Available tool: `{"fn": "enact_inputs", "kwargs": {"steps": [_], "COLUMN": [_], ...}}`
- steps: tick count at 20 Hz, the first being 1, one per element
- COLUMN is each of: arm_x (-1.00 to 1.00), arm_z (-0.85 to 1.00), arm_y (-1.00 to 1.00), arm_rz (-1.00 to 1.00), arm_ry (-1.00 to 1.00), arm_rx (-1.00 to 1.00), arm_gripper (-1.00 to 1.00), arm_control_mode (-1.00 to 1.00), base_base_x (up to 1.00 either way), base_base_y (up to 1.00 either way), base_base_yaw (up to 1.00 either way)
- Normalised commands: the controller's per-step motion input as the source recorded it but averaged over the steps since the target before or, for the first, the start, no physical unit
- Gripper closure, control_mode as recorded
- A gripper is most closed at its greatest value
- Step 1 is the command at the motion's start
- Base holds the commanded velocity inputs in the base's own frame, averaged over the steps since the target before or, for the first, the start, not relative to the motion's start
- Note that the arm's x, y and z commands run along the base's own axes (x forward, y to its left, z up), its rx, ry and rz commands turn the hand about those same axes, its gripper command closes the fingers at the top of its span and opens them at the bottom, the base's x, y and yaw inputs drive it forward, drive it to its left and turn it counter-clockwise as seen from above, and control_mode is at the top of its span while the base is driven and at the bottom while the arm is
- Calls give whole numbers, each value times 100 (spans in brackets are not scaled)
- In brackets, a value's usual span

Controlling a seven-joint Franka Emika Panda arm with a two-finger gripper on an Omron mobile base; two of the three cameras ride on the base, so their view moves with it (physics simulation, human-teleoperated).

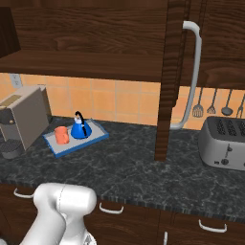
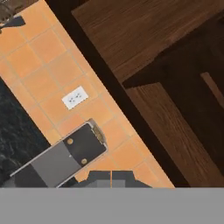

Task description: Pick the kettle from the counter and place it on the tray. Then pick the mug from the cabinet and place it on the tray. Then close the cabinet doors.

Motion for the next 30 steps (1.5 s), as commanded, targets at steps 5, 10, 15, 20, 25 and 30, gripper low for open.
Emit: {"fn": "enact_inputs", "kwargs": {"steps": [5, 10, 15, 20, 25, 30], "arm_x": [0, 0, 0, 0, 0, 0], "arm_z": [24, 1, 13, 10, 25, 51], "arm_y": [34, 27, 22, 28, 14, 0], "arm_rz": [-3, -9, -9, -7, -7, -4], "arm_ry": [-10, -6, -3, -1, -1, -2], "arm_rx": [-13, -13, -7, -5, -3, 0], "arm_gripper": [100, 100, 100, 100, 100, 100], "arm_control_mode": [-100, -100, -100, -100, -100, -100], "base_base_x": [0, 0, 0, 0, 0, 0], "base_base_y": [0, 0, 0, 0, 0, 0], "base_base_yaw": [0, 0, 0, 0, 0, 0]}}
